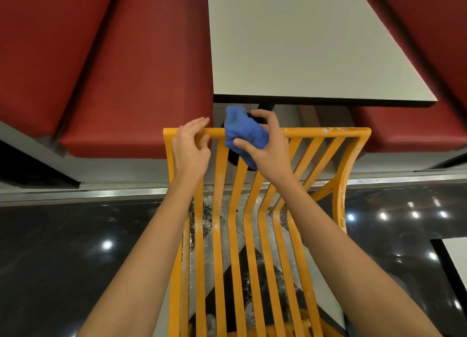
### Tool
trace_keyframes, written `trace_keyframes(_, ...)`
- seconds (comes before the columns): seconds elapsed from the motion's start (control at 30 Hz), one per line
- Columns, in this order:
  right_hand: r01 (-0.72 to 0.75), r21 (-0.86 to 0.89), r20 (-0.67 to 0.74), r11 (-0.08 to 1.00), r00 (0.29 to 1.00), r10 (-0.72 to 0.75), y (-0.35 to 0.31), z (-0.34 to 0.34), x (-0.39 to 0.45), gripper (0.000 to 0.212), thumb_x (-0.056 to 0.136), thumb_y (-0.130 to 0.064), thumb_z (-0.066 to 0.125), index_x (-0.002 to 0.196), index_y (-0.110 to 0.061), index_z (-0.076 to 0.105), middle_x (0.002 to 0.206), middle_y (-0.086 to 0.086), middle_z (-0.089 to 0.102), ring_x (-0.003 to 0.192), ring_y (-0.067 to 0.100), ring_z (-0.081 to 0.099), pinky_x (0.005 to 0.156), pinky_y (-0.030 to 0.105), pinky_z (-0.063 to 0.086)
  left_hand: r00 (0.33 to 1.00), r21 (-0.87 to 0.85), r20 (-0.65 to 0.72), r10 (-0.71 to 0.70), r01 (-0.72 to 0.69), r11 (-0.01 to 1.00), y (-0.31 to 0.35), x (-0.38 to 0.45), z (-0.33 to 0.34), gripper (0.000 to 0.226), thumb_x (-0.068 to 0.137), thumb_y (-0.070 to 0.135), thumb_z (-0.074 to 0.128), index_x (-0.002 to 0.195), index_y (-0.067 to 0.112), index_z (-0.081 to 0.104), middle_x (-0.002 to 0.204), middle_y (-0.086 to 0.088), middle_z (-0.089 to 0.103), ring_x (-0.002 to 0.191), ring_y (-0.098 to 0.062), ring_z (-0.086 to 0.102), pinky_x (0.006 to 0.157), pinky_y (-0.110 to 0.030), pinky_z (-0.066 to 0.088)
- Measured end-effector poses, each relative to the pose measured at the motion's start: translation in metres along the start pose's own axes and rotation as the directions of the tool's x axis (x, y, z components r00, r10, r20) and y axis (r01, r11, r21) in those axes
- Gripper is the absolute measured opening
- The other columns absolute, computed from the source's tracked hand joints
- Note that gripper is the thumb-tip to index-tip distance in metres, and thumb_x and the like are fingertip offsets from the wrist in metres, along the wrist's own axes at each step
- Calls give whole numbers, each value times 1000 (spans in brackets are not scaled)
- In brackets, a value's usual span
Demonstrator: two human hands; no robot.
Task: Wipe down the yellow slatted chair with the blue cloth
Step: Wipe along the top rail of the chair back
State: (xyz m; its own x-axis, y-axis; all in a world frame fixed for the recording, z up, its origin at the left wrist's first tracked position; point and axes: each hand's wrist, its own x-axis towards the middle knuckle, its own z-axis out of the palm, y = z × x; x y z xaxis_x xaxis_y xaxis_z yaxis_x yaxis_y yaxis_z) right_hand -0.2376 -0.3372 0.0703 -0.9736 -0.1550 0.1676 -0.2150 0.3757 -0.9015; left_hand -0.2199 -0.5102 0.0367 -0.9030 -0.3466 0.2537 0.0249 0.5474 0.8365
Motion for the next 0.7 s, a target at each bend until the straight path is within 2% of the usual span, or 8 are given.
trace_keyframes(0.1, -245, 8, -15, 970, 969, 245, -8, -5, -24, 46, 83, -39, 74, 111, -14, 49, 89, -8, 63, 80, -6, 63, 66, 14, 51, 996, -140, 49, 79, -71, 988, 25, -32, -13, 32, 95, 6, 58, 126, 8, 65, 130, -2, 63, 123, -6, 54, 105, -17, 40)
trace_keyframes(0.17, -425, 30, 84, 905, 903, 421, -9, -9, -37, 48, 84, -50, 68, 106, -10, 55, 96, 4, 67, 87, 11, 67, 74, 29, 57, 974, -189, 214, 72, -31, 982, 38, -59, -18, 36, 98, 21, 58, 133, 13, 59, 139, 3, 56, 130, -2, 46, 109, -19, 37)
trace_keyframes(0.23, -575, 111, 289, 811, 799, 527, -12, -16, -50, 51, 87, -53, 62, 105, -5, 62, 100, 15, 70, 91, 27, 70, 78, 37, 58, 917, -203, 398, 26, 60, 977, 38, -84, -19, 51, 95, 39, 60, 141, 19, 50, 147, 9, 46, 137, -1, 38, 114, -29, 35)
trace_keyframes(0.33, -687, 175, 577, 705, 652, 493, -22, -30, -69, 48, 93, -48, 51, 105, -5, 66, 92, 12, 73, 84, 24, 71, 70, 30, 58, 855, -241, 518, -43, 193, 951, 30, -113, -22, 68, 85, 54, 65, 143, 25, 47, 148, 11, 45, 139, -4, 38, 114, -41, 37)
trace_keyframes(0.43, -707, 137, 702, 693, 563, 436, -15, -37, -90, 50, 89, -43, 56, 116, -2, 63, 98, 15, 70, 88, 25, 68, 74, 33, 57, 837, -345, 544, -60, 288, 893, 21, -135, -32, 55, 86, 39, 71, 136, 22, 55, 137, 9, 57, 130, -7, 50, 108, -38, 45)
trace_keyframes(0.53, -744, 113, 757, 658, 494, 428, -8, -37, -117, 33, 93, -21, 60, 123, -8, 60, 104, 10, 70, 92, 22, 68, 76, 31, 57, 842, -432, 531, -90, 361, 827, 16, -151, -45, 32, 87, 20, 67, 118, 19, 68, 115, 3, 71, 111, -14, 64, 91, -30, 53)
trace_keyframes(0.6, -776, 89, 744, 624, 468, 476, -3, -36, -134, 36, 91, -15, 64, 126, -12, 57, 112, 12, 68, 95, 24, 68, 76, 33, 57, 842, -447, 520, -146, 414, 793, 15, -160, -52, 20, 86, 18, 66, 104, 22, 74, 99, -7, 73, 92, -26, 68, 74, -35, 55)
trace_keyframes(0.7, -794, 75, 656, 603, 494, 570, 2, -38, -156, 35, 86, -16, 71, 118, -7, 61, 109, 17, 69, 92, 24, 70, 69, 35, 59, 835, -445, 487, -255, 488, 750, 11, -171, -58, 13, 83, 23, 68, 93, 15, 73, 88, -10, 73, 83, -25, 69, 72, -31, 56)
